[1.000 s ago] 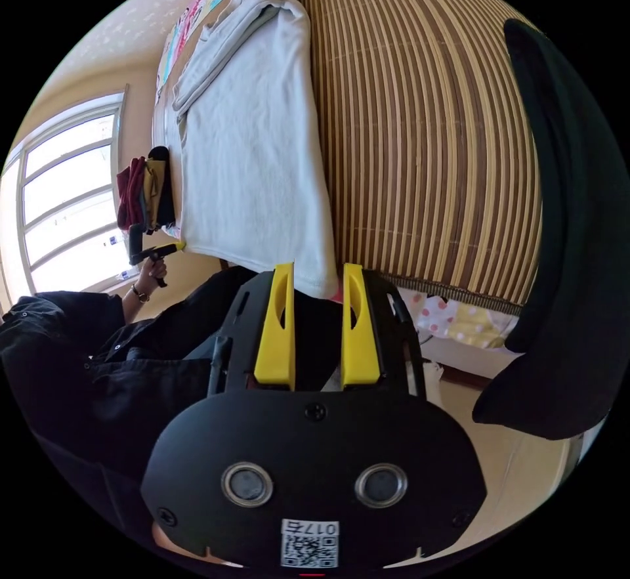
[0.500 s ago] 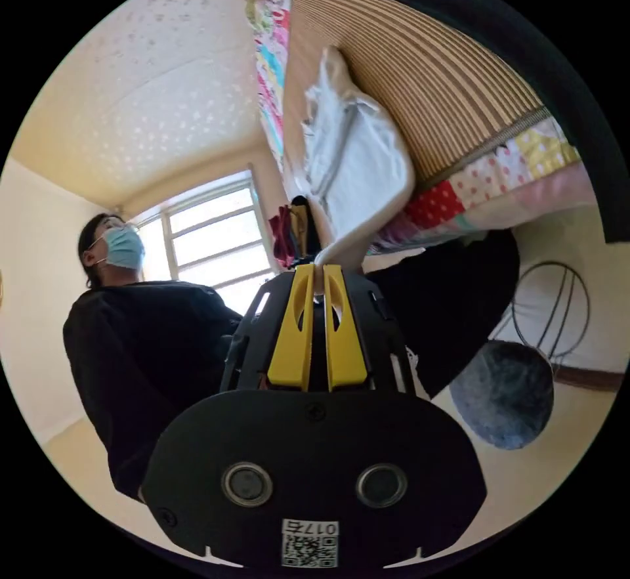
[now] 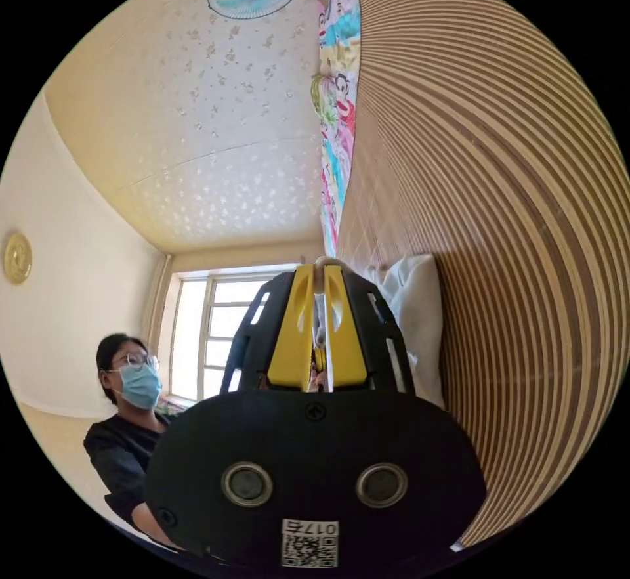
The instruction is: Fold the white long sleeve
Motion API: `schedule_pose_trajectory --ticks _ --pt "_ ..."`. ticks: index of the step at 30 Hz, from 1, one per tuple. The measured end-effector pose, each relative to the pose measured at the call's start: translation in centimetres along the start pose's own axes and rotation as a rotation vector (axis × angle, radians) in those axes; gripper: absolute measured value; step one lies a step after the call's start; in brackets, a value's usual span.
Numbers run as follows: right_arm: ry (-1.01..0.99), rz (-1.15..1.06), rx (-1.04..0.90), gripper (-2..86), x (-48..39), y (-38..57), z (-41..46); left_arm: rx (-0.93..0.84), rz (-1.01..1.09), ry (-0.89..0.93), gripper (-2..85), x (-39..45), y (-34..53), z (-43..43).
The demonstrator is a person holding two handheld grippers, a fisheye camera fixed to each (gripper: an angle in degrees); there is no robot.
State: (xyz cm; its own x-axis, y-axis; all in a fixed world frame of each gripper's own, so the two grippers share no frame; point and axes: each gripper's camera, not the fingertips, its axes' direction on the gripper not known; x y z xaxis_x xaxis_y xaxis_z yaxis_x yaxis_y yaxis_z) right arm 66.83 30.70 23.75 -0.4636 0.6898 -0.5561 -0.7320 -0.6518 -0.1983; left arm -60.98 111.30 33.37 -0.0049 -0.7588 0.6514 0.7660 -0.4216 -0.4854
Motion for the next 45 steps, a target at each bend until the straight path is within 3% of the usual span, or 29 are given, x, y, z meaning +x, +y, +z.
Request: schedule_pose_trajectory --ticks 2,7,10,14,17,20,23,27,30,34,42,45 --pt "0.154 0.048 -0.015 5.2 0.7 -1.3 1.5 -0.001 -0.045 -0.103 3.5 -0.8 -1.6 1.4" --pt "0.249 -0.114 -0.014 6.5 -2.6 0.0 3.7 0.082 0.042 -0.348 11.0 1.1 0.3 0.3" --pt "0.424 -0.246 -0.186 4.0 -4.6 3.5 7.6 0.05 0.106 -0.508 14.7 2.5 5.1 -0.8" --pt "0.693 -0.408 -0.374 2.5 -4.9 10.8 16.3 -0.047 0.067 -0.58 18.1 1.0 11.3 -0.9" --pt "0.794 -0.566 -0.424 1.6 -3.7 15.0 23.0 -0.108 0.034 -0.643 17.9 -0.3 15.0 0.2" --pt "1.103 -0.63 -0.51 0.9 1.8 16.4 29.7 -0.141 0.01 -0.725 13.6 -1.1 16.7 1.8" --pt "1.224 -0.768 -0.527 0.6 4.9 17.7 32.7 -0.157 -0.039 -0.724 8.5 -1.5 16.9 2.9" --pt "1.198 -0.634 -0.539 0.5 4.1 16.7 32.4 -0.207 0.208 -0.606 5.1 3.9 17.4 6.5" --pt "0.993 -0.603 -0.37 0.5 2.0 16.9 26.1 -0.307 0.422 -0.563 5.1 9.4 18.4 12.1" --pt "0.993 -0.445 -0.222 0.6 2.7 17.5 18.7 -0.441 0.665 -0.535 5.0 13.7 21.0 23.7" --pt "0.943 -0.199 0.027 2.2 6.6 19.8 3.2 -0.832 0.658 -0.444 7.4 8.7 28.8 43.3" --pt "0.811 -0.23 0.109 4.3 6.3 19.6 -0.4 -0.727 0.655 -0.429 8.1 9.1 30.2 41.8"
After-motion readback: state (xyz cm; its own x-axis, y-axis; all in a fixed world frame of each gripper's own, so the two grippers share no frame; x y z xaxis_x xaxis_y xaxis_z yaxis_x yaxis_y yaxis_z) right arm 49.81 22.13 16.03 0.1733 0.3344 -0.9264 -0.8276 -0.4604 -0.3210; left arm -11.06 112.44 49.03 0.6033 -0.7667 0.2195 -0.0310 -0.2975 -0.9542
